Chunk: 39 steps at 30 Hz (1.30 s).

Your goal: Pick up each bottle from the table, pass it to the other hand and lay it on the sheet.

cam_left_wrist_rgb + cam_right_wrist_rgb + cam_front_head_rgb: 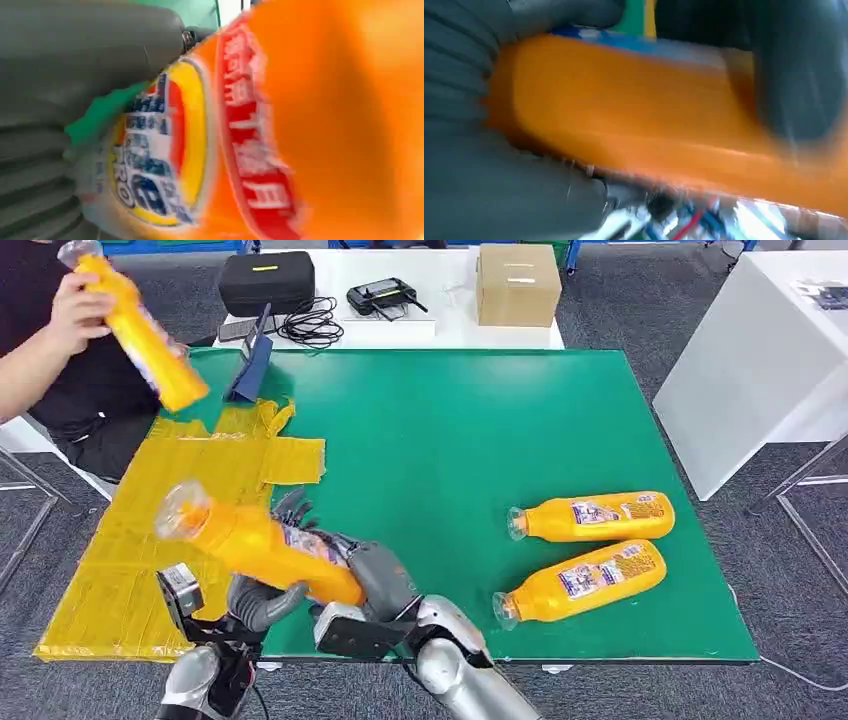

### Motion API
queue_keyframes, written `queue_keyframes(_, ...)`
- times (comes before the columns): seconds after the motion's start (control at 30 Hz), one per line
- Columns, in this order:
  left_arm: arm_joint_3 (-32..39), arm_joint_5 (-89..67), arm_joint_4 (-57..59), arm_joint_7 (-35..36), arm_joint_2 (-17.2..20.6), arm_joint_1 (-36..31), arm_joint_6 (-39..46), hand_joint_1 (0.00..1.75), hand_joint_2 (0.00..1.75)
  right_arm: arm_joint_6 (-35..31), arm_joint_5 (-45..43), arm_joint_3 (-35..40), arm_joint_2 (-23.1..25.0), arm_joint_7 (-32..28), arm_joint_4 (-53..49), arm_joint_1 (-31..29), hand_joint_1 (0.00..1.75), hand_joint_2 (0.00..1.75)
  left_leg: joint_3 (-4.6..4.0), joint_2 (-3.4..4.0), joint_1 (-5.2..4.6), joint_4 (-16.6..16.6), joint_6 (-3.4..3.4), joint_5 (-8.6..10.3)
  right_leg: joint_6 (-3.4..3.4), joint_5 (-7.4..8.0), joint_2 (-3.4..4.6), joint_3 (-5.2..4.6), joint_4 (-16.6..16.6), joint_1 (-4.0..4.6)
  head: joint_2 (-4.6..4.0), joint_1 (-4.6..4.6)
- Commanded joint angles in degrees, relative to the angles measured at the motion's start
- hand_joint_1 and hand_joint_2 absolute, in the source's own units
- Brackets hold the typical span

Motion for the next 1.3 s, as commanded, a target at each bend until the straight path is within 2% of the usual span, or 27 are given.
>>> queue_keyframes(0.03, -1.17, 2.94, 0.31, 0.53, 0.03, -1.19, -1.38, 0.00, 1.75, 0.95, 2.02, 12.22, 1.60, 0.79, 19.50, -1.73, 1.75, 1.75, 0.13, -0.02, 0.01, -0.12, 0.02, 0.04, 0.00, 0.04, -0.03, 0.15, -0.13, 0.02, 0.00, 0.00)
queue_keyframes(0.57, -1.04, 4.03, 0.73, 0.73, -0.01, -0.96, -2.96, 0.00, 1.75, 0.74, 0.32, 13.21, 1.60, 1.49, 20.95, -2.34, 1.75, 1.75, 0.14, -0.22, -0.01, -0.12, 0.01, 0.06, -0.01, 0.00, -0.23, 0.15, -0.20, 0.10, 0.00, 0.00)
queue_keyframes(0.6, -1.19, 4.04, 0.90, 0.72, 0.07, -0.95, -3.07, 0.07, 1.75, 0.80, 0.28, 13.09, 1.60, 1.51, 21.06, -2.51, 1.75, 1.75, 0.18, -0.26, 0.00, -0.16, 0.02, 0.07, -0.01, 0.01, -0.27, 0.21, -0.25, 0.12, 0.00, 0.00)
queue_keyframes(0.63, -1.37, 4.07, 1.02, 0.68, 0.02, -0.96, -3.34, 1.75, 1.75, 0.87, 0.25, 12.89, 1.60, 1.53, 21.18, -2.72, 1.75, 1.75, 0.21, -0.28, 0.02, -0.20, 0.01, 0.09, -0.02, 0.03, -0.29, 0.25, -0.32, 0.14, 0.00, 0.00)
queue_keyframes(1.17, -2.71, 3.50, 0.32, -0.65, 0.38, -0.10, -6.22, 1.75, 1.75, 0.11, 0.46, 8.21, 0.45, 1.05, 18.82, -3.88, 1.75, 1.75, 0.11, -0.24, -0.02, -0.09, 0.03, 0.06, 0.01, 0.01, -0.22, 0.11, -0.20, 0.10, 0.00, 0.00)
queue_keyframes(1.27, -1.75, -1.67, -1.83, -3.60, -0.28, 0.65, -1.87, 1.75, 1.75, -4.57, 3.38, 7.58, -0.57, 2.78, 17.22, -4.23, 1.75, 1.75, 0.09, -0.20, -0.04, -0.06, 0.03, 0.05, 0.01, 0.00, -0.18, 0.07, -0.16, 0.08, 0.00, 0.00)
queue_keyframes(1.3, -1.14, -5.58, -3.43, -5.20, -0.71, 1.08, 1.20, 1.75, 1.75, -8.66, 6.32, 7.36, -1.55, 3.70, 15.22, -4.10, 0.02, 1.75, 0.10, -0.23, -0.02, -0.08, 0.03, 0.05, 0.01, 0.00, -0.21, 0.10, -0.20, 0.10, 0.00, 0.00)
